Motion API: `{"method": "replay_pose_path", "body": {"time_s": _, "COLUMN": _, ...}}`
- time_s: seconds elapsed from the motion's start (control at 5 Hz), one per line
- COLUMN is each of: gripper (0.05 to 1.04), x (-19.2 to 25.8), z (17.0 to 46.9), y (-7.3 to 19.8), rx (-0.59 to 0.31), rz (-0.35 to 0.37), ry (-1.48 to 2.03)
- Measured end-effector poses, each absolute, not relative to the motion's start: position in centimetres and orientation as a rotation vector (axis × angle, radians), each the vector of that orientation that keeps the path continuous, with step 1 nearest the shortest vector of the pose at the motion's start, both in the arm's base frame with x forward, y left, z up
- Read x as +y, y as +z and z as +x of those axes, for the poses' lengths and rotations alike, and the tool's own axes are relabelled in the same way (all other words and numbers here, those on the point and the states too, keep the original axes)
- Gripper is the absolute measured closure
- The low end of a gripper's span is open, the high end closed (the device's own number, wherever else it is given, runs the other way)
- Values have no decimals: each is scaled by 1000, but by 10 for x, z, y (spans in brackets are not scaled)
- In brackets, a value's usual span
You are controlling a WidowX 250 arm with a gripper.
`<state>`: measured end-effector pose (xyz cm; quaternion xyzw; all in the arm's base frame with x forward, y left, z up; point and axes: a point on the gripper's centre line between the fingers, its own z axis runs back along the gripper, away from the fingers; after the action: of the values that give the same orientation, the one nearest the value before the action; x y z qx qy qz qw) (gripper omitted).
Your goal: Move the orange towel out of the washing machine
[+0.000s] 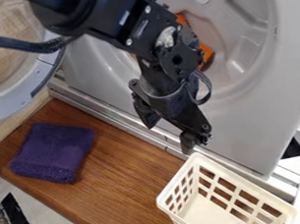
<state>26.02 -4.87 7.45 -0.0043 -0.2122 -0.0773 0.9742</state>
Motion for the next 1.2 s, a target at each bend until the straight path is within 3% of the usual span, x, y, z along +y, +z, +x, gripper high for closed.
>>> {"method": "replay_pose_path", "body": {"time_s": 0.8, "gripper": 83, "x": -22, "z": 259, "y": 50, "rx": -386, "rz": 82, "ry": -175}}
{"method": "replay_pose_path", "body": {"time_s": 1.2, "gripper": 83, "x": -10, "z": 292, "y": 47, "rx": -479, "rz": 114, "ry": -184}}
